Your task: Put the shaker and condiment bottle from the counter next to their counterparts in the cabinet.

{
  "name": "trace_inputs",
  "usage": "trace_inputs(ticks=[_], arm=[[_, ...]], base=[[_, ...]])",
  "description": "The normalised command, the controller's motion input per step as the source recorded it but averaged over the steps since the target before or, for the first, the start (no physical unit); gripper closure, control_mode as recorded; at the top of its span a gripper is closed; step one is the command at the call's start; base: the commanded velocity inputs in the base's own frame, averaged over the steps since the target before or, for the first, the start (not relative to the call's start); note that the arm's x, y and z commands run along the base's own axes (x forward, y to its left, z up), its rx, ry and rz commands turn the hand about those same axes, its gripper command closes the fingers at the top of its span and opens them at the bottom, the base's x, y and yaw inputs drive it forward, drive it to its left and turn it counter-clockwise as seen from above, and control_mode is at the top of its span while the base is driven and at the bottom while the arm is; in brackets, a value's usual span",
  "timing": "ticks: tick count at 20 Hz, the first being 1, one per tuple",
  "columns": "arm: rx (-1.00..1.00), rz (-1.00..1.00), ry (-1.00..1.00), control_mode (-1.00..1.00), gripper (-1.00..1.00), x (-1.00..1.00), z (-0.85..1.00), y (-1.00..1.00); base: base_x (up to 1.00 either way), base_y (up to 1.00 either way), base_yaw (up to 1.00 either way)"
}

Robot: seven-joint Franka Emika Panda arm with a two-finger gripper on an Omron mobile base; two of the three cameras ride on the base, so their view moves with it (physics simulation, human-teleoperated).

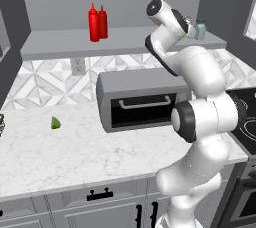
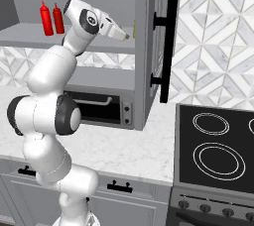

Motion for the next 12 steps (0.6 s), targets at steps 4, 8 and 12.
trace_inputs(ticks=[4, 8, 12], arm=[[0.02, 0.00, -0.07, -1.00, -1.00, -0.75, -0.04, 0.10], [0.08, 0.00, -0.06, -1.00, -1.00, -0.80, 0.00, 0.00], [0.06, 0.05, -0.13, -1.00, -1.00, -0.88, 0.00, 0.00]], base=[[0.00, 0.00, 0.00], [0.00, 0.00, 0.00], [0.00, 0.00, 0.00]])
